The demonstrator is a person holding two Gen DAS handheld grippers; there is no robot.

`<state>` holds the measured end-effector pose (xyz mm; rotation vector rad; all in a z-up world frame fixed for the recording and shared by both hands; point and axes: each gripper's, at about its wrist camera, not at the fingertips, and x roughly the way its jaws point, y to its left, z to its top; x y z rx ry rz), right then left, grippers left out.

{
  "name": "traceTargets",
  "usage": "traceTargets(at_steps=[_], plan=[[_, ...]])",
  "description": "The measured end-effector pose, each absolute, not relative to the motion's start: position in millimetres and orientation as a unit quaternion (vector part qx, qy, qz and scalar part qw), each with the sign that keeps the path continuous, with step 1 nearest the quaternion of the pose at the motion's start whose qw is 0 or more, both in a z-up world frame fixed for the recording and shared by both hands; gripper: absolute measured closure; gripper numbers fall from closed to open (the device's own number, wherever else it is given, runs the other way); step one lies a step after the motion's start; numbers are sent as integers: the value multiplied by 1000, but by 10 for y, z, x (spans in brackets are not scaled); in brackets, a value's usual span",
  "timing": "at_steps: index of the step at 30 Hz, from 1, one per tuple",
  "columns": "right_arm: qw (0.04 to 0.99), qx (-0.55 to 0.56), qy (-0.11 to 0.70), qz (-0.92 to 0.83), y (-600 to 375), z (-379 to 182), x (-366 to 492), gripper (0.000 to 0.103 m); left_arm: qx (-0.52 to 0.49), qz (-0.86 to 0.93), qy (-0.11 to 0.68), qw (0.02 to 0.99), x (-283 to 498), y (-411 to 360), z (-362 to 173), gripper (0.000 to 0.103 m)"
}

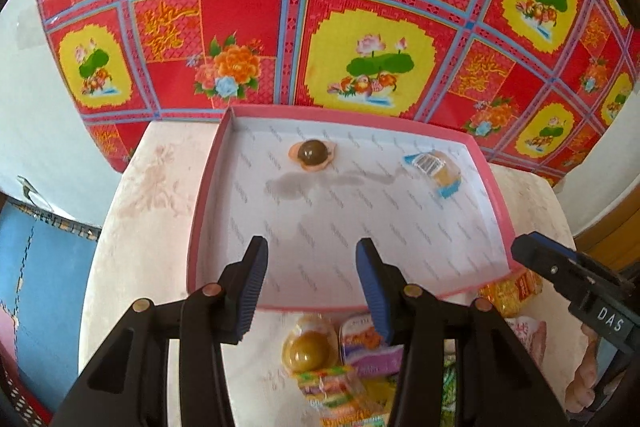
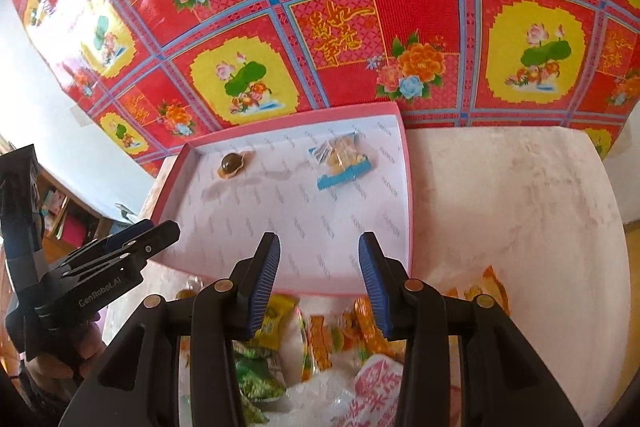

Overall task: Organize snacks
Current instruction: 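Move both tools back to the snack pile beside the box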

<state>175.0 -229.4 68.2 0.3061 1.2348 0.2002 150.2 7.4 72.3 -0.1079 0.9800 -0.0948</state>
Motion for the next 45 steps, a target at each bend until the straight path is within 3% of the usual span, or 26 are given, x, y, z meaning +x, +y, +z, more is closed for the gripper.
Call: traceTargets(at_steps=[36, 45], plan=[[787, 163, 591, 68, -2631, 715, 1013, 61, -83, -60, 511, 854, 875, 128, 526, 55], [784, 170, 594, 62, -2698, 661, 972, 61, -84, -81, 517, 848, 804, 34, 401, 51]])
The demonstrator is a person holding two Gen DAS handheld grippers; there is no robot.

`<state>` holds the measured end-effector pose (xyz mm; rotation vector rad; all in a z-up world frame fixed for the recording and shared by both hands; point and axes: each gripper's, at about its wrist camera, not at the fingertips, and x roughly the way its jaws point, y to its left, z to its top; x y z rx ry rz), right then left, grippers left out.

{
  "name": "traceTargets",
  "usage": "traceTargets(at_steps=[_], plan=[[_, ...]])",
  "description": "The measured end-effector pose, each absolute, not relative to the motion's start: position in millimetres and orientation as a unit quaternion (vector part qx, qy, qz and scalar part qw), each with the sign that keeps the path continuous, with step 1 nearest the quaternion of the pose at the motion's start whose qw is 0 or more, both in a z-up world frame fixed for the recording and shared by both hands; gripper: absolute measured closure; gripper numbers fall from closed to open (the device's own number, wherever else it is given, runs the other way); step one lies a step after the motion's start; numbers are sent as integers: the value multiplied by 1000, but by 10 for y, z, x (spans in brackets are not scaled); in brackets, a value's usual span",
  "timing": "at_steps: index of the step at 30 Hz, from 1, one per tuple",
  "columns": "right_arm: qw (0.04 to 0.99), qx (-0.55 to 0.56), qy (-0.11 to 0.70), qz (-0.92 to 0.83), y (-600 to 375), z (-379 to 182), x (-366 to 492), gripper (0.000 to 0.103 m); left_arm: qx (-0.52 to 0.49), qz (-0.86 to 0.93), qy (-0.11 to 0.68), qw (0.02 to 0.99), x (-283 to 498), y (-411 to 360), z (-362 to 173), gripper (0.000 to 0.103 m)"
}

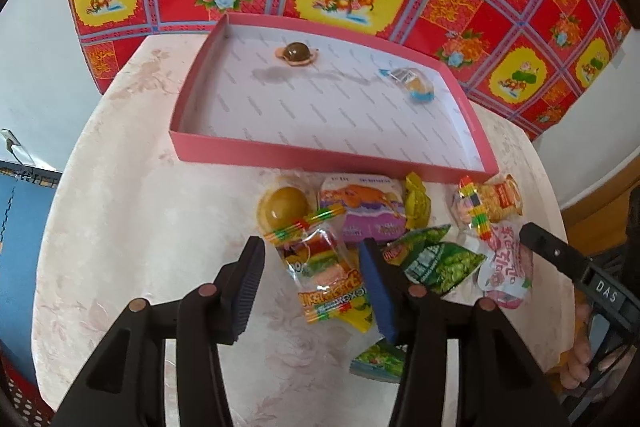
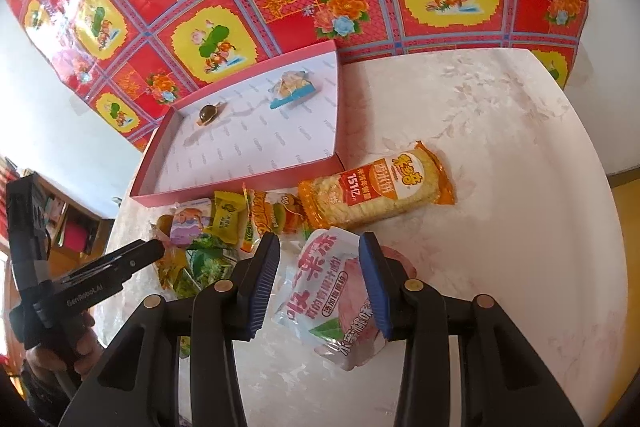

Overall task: Organize snacks
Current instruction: 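Move both tools back to the snack pile beside the box, then grasp the clear candy pack with the left tool while the right tool grasps the orange-striped candy stick pack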

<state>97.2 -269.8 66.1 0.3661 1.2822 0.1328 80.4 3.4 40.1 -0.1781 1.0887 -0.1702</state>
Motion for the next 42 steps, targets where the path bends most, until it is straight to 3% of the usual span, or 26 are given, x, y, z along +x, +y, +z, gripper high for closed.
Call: traceTargets(at_steps=[13, 15, 22, 42], plan=[[785, 165, 592, 73, -2633, 670, 981, 60, -77, -104, 512, 849, 732, -72, 284, 51], [785, 164, 593, 77, -2604, 666, 984, 60, -79, -108, 514, 847, 732, -76, 257, 58], [783, 158, 595, 87, -2512, 655, 1000, 60, -90, -110, 505, 852, 730, -3, 274, 67], [768, 140, 616, 102, -2173, 413, 1233, 60, -104, -95, 484, 863, 691, 145, 324, 67]])
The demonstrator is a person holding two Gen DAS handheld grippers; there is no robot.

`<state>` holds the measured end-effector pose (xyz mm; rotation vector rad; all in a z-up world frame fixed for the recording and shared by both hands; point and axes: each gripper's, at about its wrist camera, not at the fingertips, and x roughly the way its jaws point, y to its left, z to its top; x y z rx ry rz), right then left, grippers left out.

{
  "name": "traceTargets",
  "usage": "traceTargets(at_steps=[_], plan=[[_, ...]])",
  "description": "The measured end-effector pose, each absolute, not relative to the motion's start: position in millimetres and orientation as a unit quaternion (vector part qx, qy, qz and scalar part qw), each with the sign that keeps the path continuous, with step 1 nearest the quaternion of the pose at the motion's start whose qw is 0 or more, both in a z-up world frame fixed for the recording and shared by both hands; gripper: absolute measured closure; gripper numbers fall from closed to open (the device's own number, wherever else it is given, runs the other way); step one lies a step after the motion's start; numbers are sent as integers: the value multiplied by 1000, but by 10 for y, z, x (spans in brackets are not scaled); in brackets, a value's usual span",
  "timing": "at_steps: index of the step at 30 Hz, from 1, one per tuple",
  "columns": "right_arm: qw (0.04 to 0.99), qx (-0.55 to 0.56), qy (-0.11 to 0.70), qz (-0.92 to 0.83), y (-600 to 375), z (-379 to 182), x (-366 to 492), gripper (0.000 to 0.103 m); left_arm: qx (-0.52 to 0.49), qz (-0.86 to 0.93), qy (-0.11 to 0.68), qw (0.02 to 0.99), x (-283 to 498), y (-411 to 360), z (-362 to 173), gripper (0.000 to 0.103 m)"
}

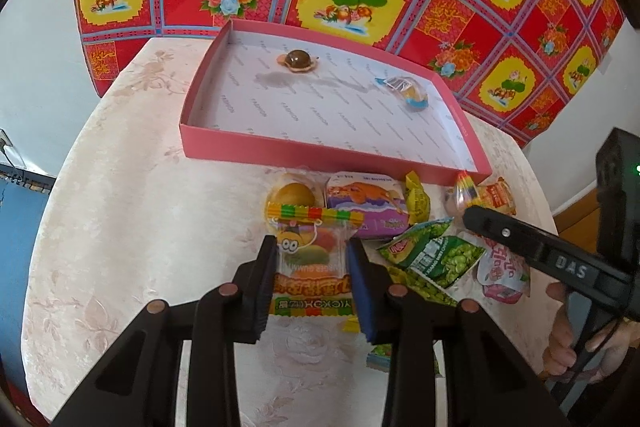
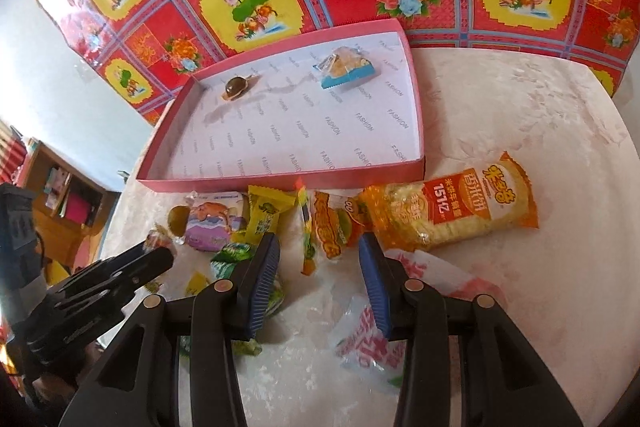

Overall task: Organize snacks
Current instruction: 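Grasp the clear candy pack with the left tool while the right tool grasps the orange-striped candy stick pack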

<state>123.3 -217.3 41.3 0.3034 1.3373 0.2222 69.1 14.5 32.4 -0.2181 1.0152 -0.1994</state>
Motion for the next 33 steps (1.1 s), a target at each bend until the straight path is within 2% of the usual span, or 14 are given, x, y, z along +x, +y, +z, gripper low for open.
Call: traceTargets(at_steps=[19, 25, 33], plan=[[776, 124, 612, 86, -2070, 265, 1333, 61, -107, -91, 482, 865, 696, 161, 307, 67], [779, 129, 607, 87, -2097, 285, 1321, 67, -106, -89, 480, 866, 694, 165, 318, 67], [780, 145, 601, 96, -2145, 337, 1270, 70, -104, -87, 470, 872, 653, 158, 355, 67]])
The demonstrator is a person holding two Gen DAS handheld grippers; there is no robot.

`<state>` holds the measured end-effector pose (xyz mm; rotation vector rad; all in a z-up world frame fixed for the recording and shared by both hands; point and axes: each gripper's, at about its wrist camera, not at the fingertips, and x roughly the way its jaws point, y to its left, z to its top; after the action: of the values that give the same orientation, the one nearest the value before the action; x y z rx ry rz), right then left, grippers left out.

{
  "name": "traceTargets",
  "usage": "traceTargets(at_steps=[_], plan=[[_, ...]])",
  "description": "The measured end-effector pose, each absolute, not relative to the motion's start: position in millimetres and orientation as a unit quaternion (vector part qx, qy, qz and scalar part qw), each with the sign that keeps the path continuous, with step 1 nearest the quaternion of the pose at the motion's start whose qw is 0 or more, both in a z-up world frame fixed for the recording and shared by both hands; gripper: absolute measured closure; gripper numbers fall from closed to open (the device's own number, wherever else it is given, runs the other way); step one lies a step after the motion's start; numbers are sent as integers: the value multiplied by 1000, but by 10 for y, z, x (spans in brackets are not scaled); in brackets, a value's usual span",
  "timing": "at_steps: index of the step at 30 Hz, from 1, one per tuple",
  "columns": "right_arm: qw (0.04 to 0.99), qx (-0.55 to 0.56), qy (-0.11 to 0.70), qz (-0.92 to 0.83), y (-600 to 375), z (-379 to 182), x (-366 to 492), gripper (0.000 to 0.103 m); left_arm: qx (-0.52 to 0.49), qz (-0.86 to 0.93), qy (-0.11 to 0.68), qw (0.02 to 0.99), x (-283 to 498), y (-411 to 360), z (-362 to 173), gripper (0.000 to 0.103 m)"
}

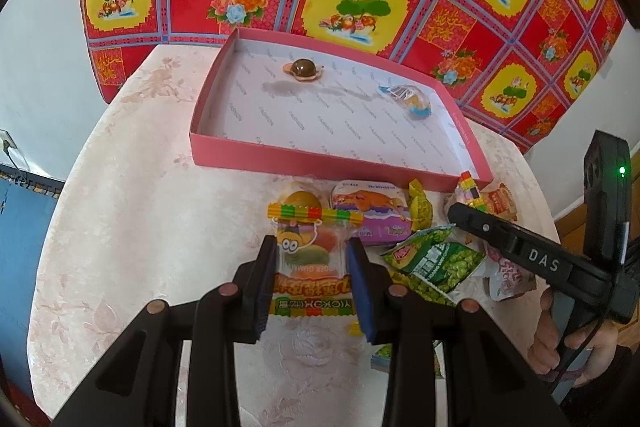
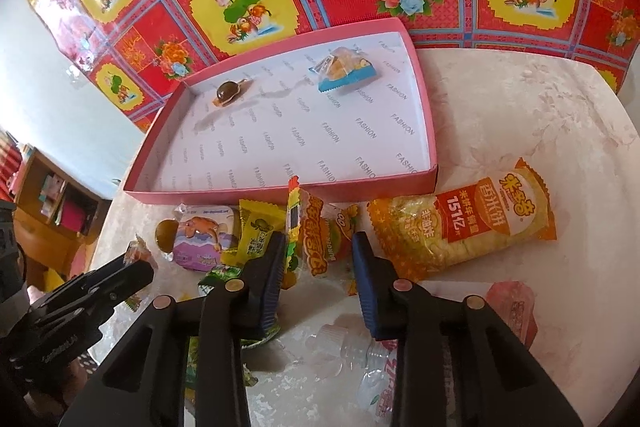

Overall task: Organize snacks
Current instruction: 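Grasp the clear candy pack with the left tool while the right tool grasps the orange-striped candy stick pack, then carry both candy packs over the pink box with both tools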

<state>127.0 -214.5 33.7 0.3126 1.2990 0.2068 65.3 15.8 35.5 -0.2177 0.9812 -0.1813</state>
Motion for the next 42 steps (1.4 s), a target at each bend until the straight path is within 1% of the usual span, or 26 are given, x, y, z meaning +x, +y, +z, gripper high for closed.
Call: traceTargets(at_steps=[16, 31, 42], plan=[[795, 154, 576, 111, -2190, 637, 1210, 70, -103, -79, 452, 882, 728, 165, 434, 67], [806, 145, 564, 107, -2246, 711, 1470, 70, -81, -76, 417, 902, 1107, 163, 725, 67], [809, 143, 562, 95, -2318, 653, 1759, 70, -56, -78, 413, 906, 1464, 92, 743, 67]])
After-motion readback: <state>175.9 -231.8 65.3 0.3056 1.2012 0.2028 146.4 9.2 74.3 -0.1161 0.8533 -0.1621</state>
